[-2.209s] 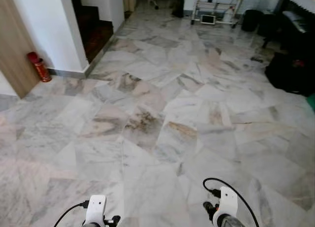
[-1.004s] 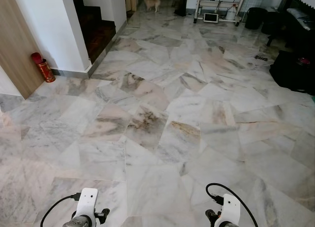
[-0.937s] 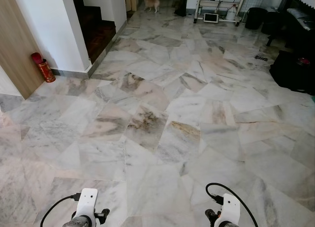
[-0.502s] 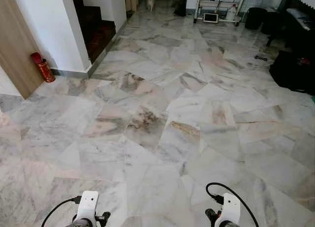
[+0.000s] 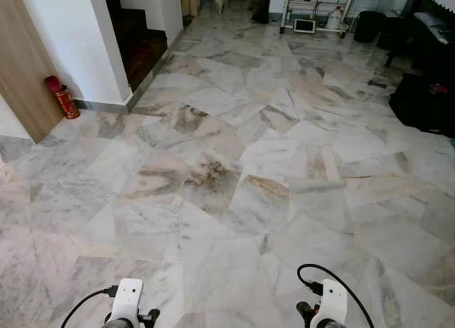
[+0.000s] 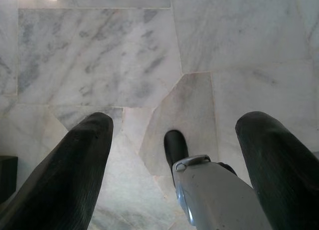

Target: Move the pillow to the sofa from floor

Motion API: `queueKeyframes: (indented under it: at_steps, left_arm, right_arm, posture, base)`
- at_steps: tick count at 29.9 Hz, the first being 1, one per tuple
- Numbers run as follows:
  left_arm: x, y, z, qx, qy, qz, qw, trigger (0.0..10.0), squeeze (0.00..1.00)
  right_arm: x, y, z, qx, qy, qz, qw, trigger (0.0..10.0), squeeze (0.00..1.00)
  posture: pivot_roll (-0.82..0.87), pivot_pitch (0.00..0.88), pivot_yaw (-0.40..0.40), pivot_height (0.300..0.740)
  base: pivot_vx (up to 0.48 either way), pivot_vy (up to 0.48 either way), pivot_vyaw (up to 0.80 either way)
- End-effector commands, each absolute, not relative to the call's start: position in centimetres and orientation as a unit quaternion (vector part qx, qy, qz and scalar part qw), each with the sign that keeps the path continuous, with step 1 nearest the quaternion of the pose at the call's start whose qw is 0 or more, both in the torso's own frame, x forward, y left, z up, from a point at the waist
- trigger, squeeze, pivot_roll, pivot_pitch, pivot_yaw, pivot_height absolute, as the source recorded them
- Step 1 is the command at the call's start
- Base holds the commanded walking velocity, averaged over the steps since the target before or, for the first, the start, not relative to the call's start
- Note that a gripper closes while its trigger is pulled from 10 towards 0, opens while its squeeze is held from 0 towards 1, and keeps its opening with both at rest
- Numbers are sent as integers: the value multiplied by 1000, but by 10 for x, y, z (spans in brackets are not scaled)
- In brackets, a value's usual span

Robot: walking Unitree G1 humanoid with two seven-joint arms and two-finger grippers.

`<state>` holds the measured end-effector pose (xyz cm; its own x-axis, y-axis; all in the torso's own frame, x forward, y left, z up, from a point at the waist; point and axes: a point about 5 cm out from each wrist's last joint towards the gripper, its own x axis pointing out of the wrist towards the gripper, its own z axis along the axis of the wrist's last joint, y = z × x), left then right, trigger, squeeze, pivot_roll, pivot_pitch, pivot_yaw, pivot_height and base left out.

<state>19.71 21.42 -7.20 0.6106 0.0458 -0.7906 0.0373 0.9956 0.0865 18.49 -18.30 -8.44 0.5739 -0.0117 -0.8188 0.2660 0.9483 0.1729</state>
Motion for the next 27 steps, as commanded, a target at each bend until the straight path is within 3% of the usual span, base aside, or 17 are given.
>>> queueKeyframes:
  at_steps: [1,27]
  left_arm:
    - [191,217,-75,51,455,3,889,10000,0]
    - [182,221,-79,50,467,9,883,10000,0]
  right_arm:
    - [184,-183,-85,139,458,-79,874,10000,0]
    - [185,-183,-85,142,456,-84,875,10000,0]
  posture:
    - [-13,0,-24,740]
    - [-7,0,-29,740]
  base:
    - [0,0,0]
    - [-238,0,0]
